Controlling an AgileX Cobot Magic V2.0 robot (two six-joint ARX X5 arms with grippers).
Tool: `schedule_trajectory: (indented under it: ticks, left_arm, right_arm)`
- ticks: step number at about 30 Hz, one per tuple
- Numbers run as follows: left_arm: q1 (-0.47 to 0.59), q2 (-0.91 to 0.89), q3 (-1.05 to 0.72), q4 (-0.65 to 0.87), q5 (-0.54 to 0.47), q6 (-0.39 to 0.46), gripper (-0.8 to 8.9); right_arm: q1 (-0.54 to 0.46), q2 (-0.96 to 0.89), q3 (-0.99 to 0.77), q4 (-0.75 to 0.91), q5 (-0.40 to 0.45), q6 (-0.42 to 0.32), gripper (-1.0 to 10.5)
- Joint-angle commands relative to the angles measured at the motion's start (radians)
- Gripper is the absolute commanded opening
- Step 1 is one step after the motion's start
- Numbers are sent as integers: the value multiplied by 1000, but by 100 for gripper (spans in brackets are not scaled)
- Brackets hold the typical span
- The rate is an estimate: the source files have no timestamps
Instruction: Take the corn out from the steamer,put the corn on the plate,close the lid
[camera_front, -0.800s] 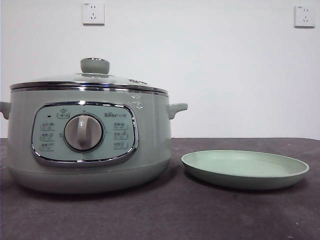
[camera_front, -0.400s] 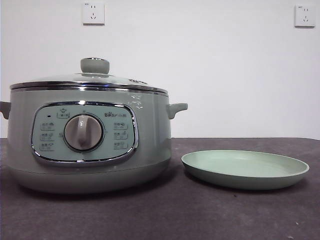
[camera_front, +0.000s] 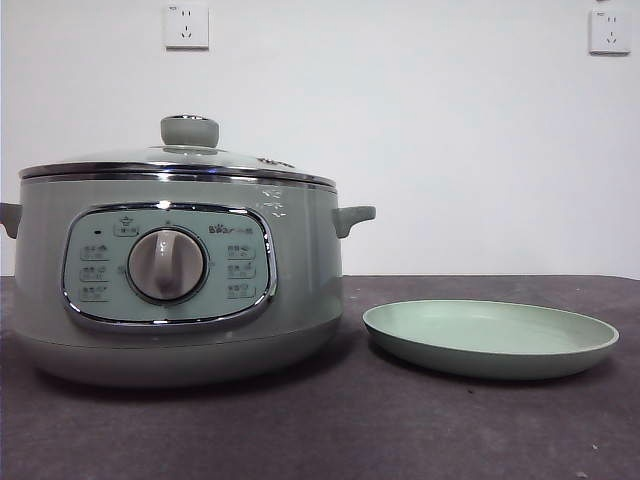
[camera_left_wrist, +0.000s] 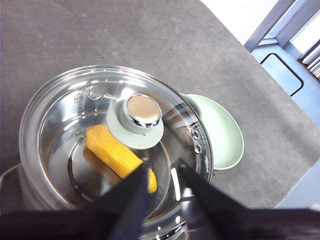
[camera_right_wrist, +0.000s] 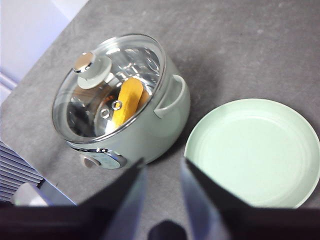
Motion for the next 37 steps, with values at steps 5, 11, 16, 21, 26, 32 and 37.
schedule_trajectory:
  ticks: [5,11,16,21,26,32,37]
  left_arm:
    - [-57,69,2,122,1,-19,473]
    - [-166,178,25,228,-98,-43,465]
    - [-238,286,41,262,-198,-10,396]
    - [-272,372,41,277,-285,-7,396]
    - [-293,428,41,284,-360,9,400]
    - [-310,449,41,303,-399,27,400]
    - [-312,449,41,306,-403,43,261]
  right_arm:
    - [2,18,1,4,1,-8,424]
    - [2,18,1,4,1,10,424]
    - [2,18,1,3,1,10,423]
    - [2,18,1,1,1,10,423]
    - [2,18,1,0,1,11,410]
    - [2,18,1,0,1,19,410]
    - [2,18,1,0,1,30,410]
